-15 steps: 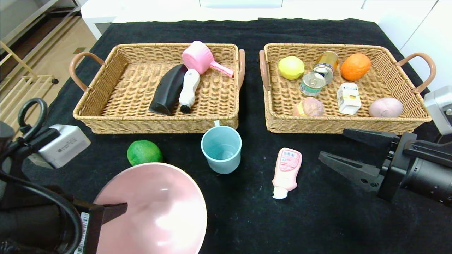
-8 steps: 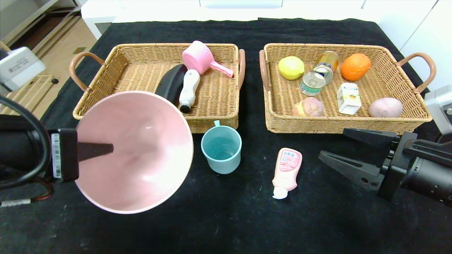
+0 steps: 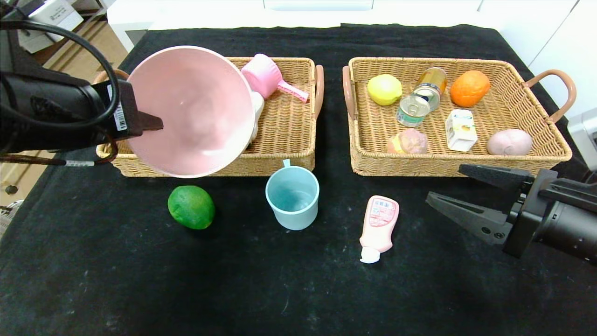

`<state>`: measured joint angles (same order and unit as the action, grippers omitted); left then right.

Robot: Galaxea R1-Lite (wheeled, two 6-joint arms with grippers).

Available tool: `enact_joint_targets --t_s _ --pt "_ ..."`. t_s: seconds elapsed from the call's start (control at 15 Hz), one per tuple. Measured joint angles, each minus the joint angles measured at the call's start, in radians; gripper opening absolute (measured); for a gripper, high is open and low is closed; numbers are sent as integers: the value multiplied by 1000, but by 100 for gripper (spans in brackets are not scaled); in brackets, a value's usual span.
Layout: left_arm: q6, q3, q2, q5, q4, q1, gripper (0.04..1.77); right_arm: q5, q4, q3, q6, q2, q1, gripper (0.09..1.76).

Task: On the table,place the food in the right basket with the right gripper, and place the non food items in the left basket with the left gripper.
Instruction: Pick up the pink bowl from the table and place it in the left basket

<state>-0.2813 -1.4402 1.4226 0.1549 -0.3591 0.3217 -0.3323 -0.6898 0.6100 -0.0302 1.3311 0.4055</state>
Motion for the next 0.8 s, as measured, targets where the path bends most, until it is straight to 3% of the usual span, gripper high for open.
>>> enact_joint_targets --t_s 0.4,0.8 --pt "8 -97 141 -63 166 -7 17 0 -1 2 0 -5 -5 171" --pt "6 -101 259 -98 321 -8 17 -1 0 5 0 -11 -11 171"
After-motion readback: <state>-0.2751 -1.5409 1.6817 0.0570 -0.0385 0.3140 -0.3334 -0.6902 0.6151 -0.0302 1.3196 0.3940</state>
